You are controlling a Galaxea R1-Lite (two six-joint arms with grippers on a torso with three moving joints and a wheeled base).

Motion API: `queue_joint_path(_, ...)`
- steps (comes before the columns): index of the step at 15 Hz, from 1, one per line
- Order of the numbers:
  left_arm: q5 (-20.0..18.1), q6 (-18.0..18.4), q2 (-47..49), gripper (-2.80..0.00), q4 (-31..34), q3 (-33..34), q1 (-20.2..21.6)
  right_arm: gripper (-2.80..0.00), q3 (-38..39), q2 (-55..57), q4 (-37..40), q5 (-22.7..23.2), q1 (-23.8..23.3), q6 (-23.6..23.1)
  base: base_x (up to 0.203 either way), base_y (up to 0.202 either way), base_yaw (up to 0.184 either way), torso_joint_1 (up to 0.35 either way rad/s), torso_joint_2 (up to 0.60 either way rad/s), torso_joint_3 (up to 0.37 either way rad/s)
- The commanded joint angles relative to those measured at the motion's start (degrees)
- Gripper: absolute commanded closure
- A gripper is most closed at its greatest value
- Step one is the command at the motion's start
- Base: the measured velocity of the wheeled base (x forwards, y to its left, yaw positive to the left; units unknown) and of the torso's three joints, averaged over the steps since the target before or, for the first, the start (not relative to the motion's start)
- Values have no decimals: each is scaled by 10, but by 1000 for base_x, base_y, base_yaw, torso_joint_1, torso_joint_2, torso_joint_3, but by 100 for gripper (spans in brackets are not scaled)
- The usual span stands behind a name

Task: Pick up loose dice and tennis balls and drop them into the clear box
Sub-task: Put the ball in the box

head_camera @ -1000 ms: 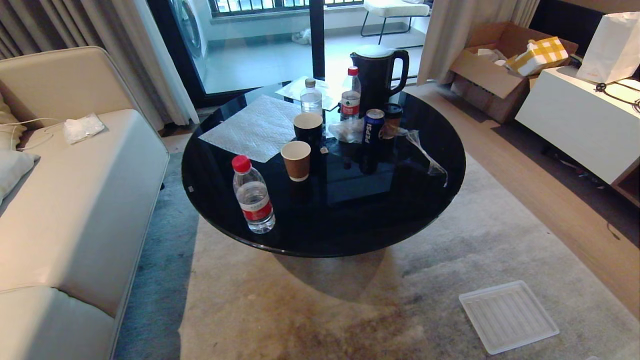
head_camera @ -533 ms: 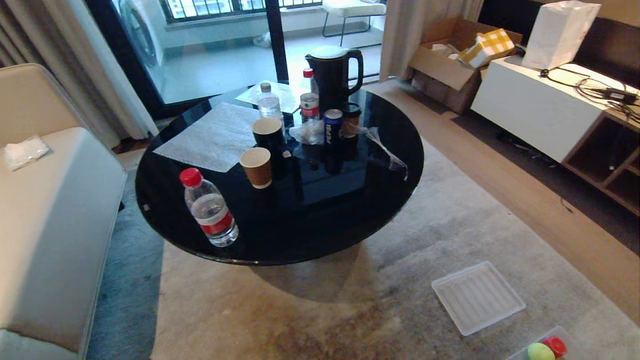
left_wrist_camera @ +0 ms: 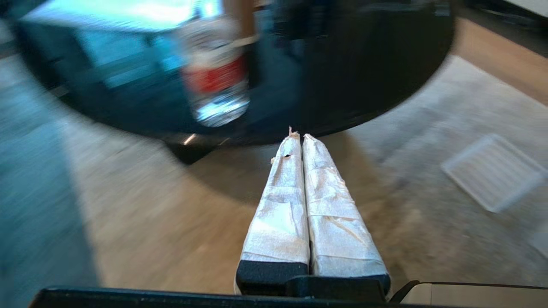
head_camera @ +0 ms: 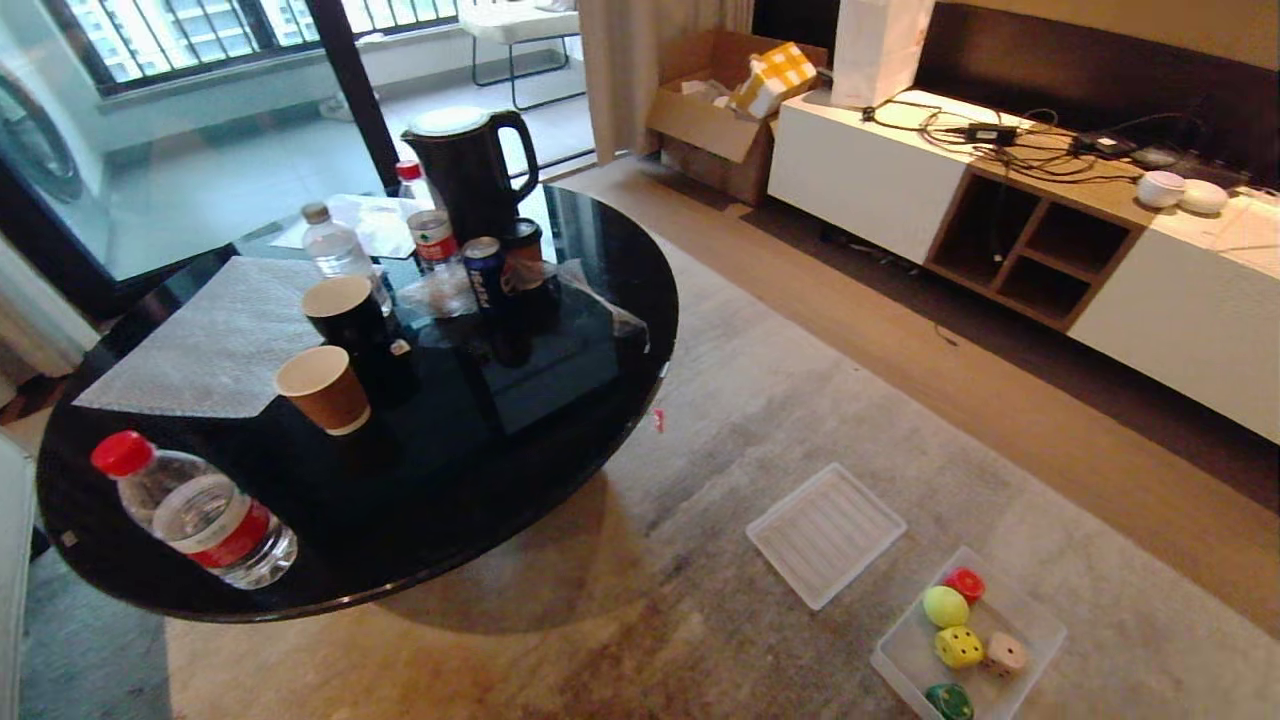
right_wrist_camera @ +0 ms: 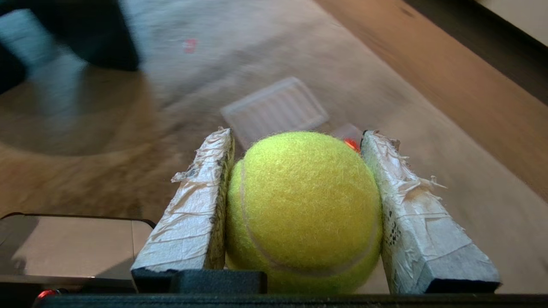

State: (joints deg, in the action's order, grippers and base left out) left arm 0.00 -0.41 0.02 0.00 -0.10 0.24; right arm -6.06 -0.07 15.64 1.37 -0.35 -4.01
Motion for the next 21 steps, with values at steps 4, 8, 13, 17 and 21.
queue_joint_path(4, 0, 0, 1, 0, 0, 0, 0, 0, 0, 1, 1, 1, 0, 0, -1, 12, -165, 6, 3, 7)
queue_joint_path(8, 0, 0, 1, 0, 0, 0, 0, 0, 0, 1, 1, 0, 0, -1, 1, 8, -127, 4, 2, 3)
queue_joint_path(13, 0, -1, 0, 0, 0, 0, 0, 0, 0, 1, 1, 0, 0, -1, 0, 0, 0, 0, 0, 0)
queue_joint_path(17, 0, -1, 1, 0, 0, 0, 0, 0, 0, 1, 1, 1, 0, -1, 0, 0, 0, 1, 0, -7)
queue_joint_path(21, 0, -1, 0, 0, 0, 0, 0, 0, 0, 1, 1, 0, 0, -1, 0, 0, 0, 2, 5, -150)
